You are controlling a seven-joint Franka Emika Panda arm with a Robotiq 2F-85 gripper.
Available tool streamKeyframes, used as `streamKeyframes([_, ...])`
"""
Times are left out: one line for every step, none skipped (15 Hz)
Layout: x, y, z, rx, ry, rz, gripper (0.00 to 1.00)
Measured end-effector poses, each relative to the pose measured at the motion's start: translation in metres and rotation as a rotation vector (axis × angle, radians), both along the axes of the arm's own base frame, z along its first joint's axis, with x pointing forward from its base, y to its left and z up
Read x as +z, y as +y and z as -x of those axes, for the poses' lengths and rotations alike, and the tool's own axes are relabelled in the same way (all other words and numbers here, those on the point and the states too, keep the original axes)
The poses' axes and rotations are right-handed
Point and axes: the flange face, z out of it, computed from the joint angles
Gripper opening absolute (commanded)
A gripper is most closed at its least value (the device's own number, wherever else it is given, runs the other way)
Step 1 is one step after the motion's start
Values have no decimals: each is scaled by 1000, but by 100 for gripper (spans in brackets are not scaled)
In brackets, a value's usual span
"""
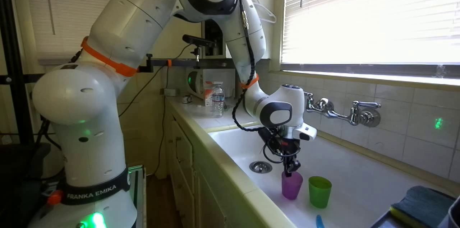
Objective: Move the purple cup to the left, then pour the water from the green cup into the purple cup
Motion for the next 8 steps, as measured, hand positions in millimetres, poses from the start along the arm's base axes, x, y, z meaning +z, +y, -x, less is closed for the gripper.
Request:
streamKeyframes([-1, 1, 0, 2, 1, 0, 52])
streamKeyframes([-2, 1, 0, 3, 2, 0, 59])
streamKeyframes([-2, 2, 0, 4, 4, 0, 67])
streamKeyframes([-3, 2, 1, 5, 4, 0, 74])
streamKeyframes([-3, 2, 1, 6, 5, 2, 81])
streamKeyframes([-4, 2, 1, 7, 6, 4, 89])
streamKeyframes([-4, 3, 1, 8, 7, 5, 96])
streamKeyframes([-5, 4, 1, 10, 7, 5, 100])
